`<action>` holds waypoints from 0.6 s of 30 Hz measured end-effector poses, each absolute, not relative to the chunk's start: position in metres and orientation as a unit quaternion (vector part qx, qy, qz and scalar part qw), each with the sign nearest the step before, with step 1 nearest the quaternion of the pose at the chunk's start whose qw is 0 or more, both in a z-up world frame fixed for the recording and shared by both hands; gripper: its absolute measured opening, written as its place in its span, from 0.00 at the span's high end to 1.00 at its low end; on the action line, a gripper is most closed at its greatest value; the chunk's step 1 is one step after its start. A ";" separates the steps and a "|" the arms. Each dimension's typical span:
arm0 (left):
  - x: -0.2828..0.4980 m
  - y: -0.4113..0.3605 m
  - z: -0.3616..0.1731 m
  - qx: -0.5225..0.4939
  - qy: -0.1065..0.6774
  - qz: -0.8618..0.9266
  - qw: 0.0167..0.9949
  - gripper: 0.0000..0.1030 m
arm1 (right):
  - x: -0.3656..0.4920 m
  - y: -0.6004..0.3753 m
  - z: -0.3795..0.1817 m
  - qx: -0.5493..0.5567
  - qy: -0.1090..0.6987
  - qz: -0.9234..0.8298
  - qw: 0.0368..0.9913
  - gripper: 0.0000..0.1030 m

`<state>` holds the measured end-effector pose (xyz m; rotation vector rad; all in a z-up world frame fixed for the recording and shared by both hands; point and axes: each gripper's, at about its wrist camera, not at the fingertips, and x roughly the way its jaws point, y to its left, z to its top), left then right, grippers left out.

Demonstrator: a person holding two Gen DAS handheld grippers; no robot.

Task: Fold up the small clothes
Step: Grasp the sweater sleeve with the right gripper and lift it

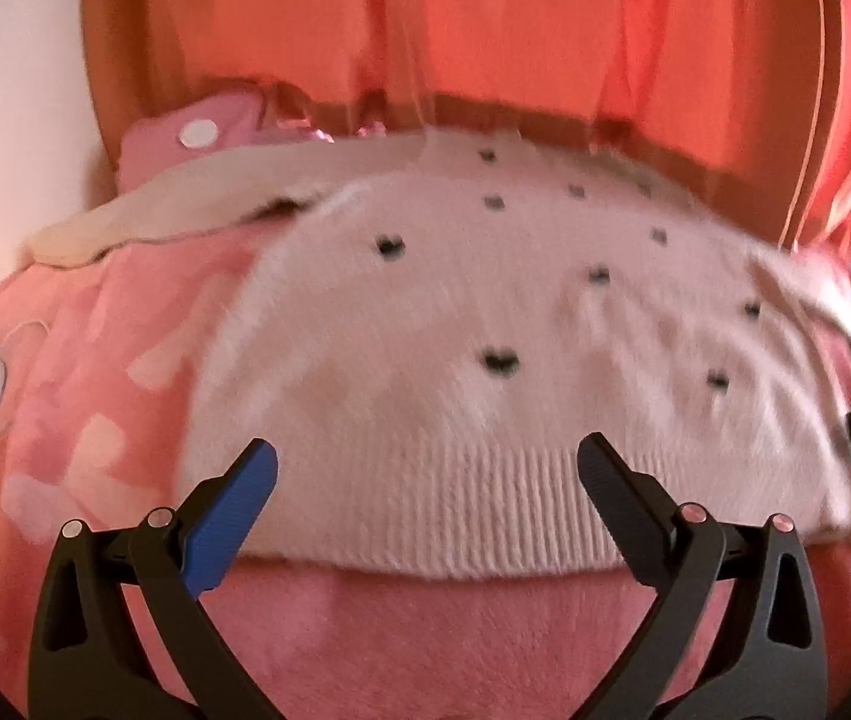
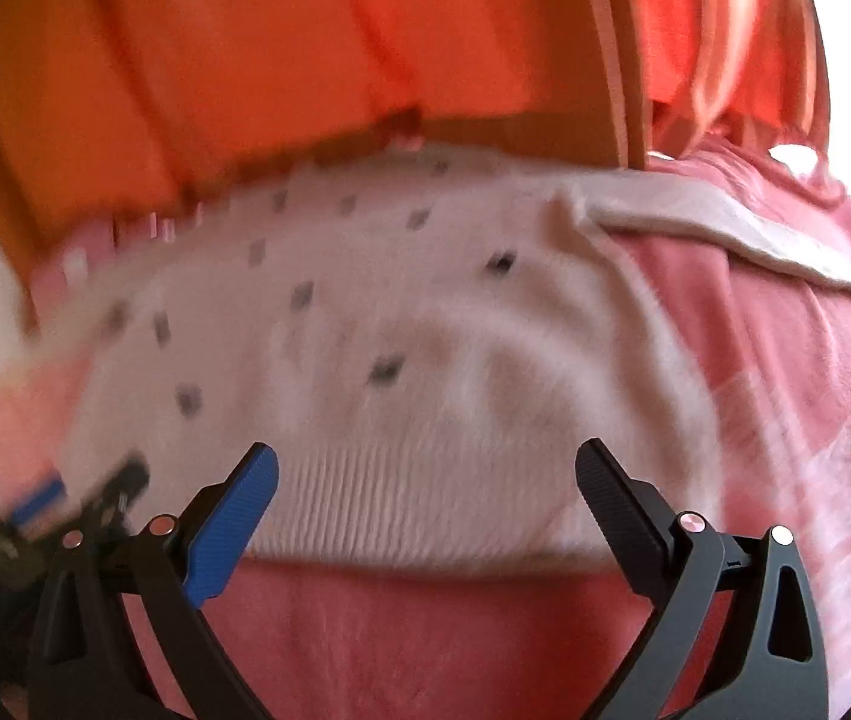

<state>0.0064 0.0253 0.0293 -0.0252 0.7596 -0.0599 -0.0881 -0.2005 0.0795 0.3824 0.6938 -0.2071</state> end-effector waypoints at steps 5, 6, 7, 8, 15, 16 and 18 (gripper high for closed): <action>0.035 0.031 0.059 -0.011 0.354 -0.030 0.935 0.05 | -0.081 -0.343 0.083 0.269 0.300 -0.198 0.893 0.05; 0.041 0.029 0.061 -0.010 0.353 -0.032 0.935 0.05 | -0.079 -0.385 0.070 0.298 0.302 -0.228 0.876 0.05; 0.052 0.026 0.065 -0.010 0.351 -0.035 0.935 0.05 | -0.077 -0.411 0.060 0.318 0.306 -0.242 0.864 0.05; 0.058 0.024 0.067 -0.011 0.350 -0.036 0.936 0.05 | -0.075 -0.436 0.049 0.339 0.309 -0.257 0.851 0.07; 0.120 0.001 0.057 -0.033 0.364 -0.026 0.931 0.05 | -0.080 -0.552 -0.013 0.466 0.276 -0.334 0.771 0.27; 0.127 -0.002 0.053 -0.033 0.367 -0.025 0.929 0.05 | -0.073 -0.554 -0.011 0.462 0.279 -0.336 0.772 0.31; 0.136 -0.004 0.045 -0.034 0.371 -0.026 0.928 0.05 | -0.052 -0.558 -0.009 0.461 0.286 -0.321 0.776 0.63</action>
